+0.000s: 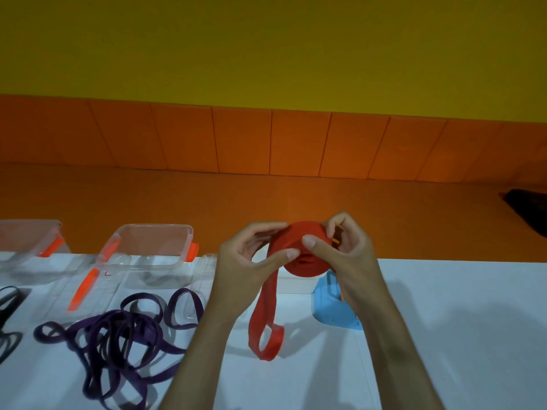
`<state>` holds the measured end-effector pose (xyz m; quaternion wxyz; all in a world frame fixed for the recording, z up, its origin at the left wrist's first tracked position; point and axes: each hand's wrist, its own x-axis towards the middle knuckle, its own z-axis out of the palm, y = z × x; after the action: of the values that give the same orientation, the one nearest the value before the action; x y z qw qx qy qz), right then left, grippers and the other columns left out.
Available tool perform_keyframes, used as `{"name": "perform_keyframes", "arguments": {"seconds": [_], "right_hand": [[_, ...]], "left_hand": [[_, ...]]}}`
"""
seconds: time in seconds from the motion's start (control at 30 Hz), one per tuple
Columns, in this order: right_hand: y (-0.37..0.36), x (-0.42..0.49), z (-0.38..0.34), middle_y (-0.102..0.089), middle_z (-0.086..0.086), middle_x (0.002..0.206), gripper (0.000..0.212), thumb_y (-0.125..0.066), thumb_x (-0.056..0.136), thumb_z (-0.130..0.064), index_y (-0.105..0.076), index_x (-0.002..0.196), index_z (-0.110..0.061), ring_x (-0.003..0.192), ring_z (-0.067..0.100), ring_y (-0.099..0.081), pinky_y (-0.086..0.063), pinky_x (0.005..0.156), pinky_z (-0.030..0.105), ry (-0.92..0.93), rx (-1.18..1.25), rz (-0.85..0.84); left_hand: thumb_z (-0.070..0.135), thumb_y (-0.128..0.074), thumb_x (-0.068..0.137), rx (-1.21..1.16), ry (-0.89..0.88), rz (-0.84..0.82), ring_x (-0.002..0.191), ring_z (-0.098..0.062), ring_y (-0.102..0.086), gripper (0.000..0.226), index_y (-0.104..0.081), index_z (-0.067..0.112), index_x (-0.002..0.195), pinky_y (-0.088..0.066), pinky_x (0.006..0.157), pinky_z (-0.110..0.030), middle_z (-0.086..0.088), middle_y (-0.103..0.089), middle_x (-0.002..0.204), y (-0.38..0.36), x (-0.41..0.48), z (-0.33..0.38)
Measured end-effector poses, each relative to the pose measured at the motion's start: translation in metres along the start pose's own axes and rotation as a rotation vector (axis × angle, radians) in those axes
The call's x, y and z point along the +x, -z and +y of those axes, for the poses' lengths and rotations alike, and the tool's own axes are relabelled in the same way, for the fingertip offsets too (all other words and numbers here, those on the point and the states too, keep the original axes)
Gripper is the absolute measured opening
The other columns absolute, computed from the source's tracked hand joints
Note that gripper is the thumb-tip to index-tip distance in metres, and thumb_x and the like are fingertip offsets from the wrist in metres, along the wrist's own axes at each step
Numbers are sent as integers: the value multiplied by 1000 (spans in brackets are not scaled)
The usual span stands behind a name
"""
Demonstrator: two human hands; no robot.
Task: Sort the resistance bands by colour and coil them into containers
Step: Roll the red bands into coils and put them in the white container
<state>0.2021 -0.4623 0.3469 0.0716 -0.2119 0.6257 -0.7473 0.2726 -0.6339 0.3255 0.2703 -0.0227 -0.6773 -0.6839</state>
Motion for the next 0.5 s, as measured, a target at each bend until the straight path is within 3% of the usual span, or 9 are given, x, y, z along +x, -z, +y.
{"name": "perform_keyframes", "arguments": {"seconds": [0.1, 0.2, 0.3, 0.4, 0.5], "right_hand": [[-2, -1, -1, -70, 11, 105, 37, -92, 74, -42, -59, 88, -32, 103, 33, -71, -64, 75, 40, 74, -46, 74], [-6, -3, 2, -68, 13, 111, 39, -92, 75, -45, -62, 96, -31, 110, 41, -67, -64, 80, 48, 73, 55, 119], [-5, -4, 2, -72, 6, 118, 47, -89, 75, -56, -70, 110, -32, 113, 32, -70, -64, 85, 43, 58, 59, 76], [7, -1, -4, -76, -1, 114, 34, -91, 75, -46, -73, 102, -35, 109, 20, -74, -62, 83, 32, 91, -14, 21], [13, 1, -7, -78, 1, 112, 35, -96, 69, -43, -71, 92, -32, 111, 23, -74, -63, 84, 33, 138, -41, -4]], "left_hand": [[35, -89, 79, -2, 14, 12, 119, -13, -71, 32, -80, 43, 108, -60, 98, -29, 10, -77, 120, -4, -1, -1], [30, -86, 82, -23, 66, -74, 123, -17, -68, 42, -77, 46, 121, -60, 95, -27, 8, -73, 126, 0, 0, 1], [29, -86, 83, -28, 68, -91, 121, -22, -70, 45, -76, 43, 125, -61, 96, -31, 4, -75, 124, 0, 1, 3], [28, -89, 84, -69, 42, -52, 121, -17, -71, 45, -75, 39, 125, -59, 94, -24, 6, -75, 126, -3, -2, 5], [33, -90, 79, -69, 6, 44, 114, -11, -72, 37, -75, 38, 113, -59, 88, -19, 10, -76, 120, -6, -1, 7]]}}
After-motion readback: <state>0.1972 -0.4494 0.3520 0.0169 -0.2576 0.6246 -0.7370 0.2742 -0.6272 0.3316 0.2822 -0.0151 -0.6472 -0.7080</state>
